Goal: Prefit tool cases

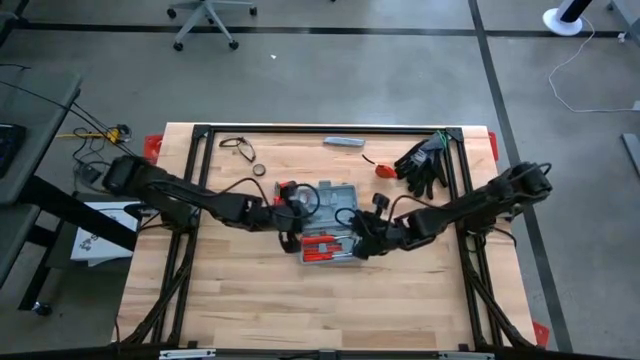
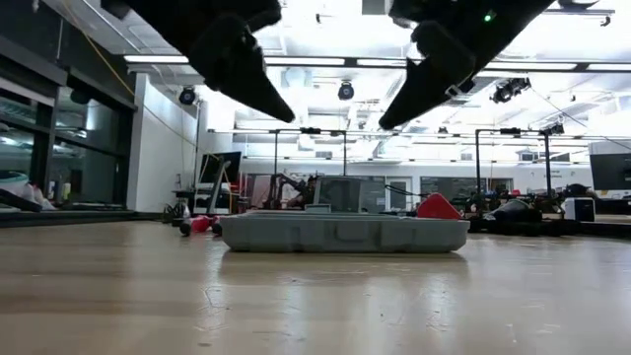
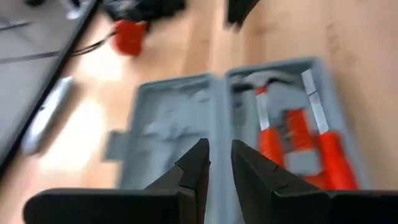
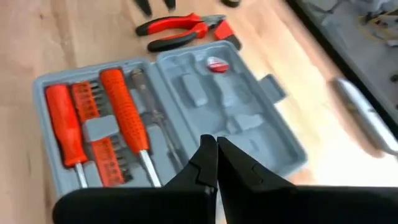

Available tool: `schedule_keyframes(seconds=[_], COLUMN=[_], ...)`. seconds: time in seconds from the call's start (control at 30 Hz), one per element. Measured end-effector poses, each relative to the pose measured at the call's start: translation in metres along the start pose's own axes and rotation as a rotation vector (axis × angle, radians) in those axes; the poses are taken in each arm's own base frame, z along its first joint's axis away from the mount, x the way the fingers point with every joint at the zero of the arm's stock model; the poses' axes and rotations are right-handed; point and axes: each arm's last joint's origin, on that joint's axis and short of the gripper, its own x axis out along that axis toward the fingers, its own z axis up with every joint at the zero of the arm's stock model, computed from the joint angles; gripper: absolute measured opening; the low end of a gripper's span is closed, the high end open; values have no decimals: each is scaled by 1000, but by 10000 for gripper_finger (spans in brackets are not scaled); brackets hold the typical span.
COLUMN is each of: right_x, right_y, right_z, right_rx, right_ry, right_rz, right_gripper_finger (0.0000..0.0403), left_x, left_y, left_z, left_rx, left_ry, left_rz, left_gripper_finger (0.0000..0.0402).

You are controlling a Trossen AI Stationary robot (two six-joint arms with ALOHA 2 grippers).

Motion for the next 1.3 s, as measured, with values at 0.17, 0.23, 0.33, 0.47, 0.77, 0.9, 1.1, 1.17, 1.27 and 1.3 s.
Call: schedule_keyframes(seconds=[0.17,0.23,0.33,0.47,0.77,0.9,1.1,1.17,1.27,1.3], right_x=[-11,-15,-18,-20,-26,-22,0,8,15,16], right_y=[-10,-11,-10,-9,-6,-4,12,16,20,21], right_z=[2,3,3,-1,-6,-6,-19,-24,-29,-29], right_rx=[-8,-8,-15,-1,29,50,29,27,35,36], right_ry=[1,-9,-14,-2,-1,-7,43,68,83,80], right_rz=[-33,-29,-32,-58,-98,-101,-120,-127,-134,-132], right_gripper_finger=[0,0,0,0,0,0,0,0,0,0], left_x=[-12,-12,-9,2,15,16,16,16,15,15], left_y=[13,18,24,28,34,34,32,31,29,29], left_z=[-8,-12,-19,-39,-82,-87,-93,-93,-91,-91], left_rx=[34,35,10,-29,-218,-251,-275,-273,-274,-274], left_ry=[96,143,190,190,152,146,150,148,132,127], left_rz=[118,140,160,147,139,139,127,124,118,116], left_gripper_finger=[60,60,60,60,60,60,60,60,60,60])
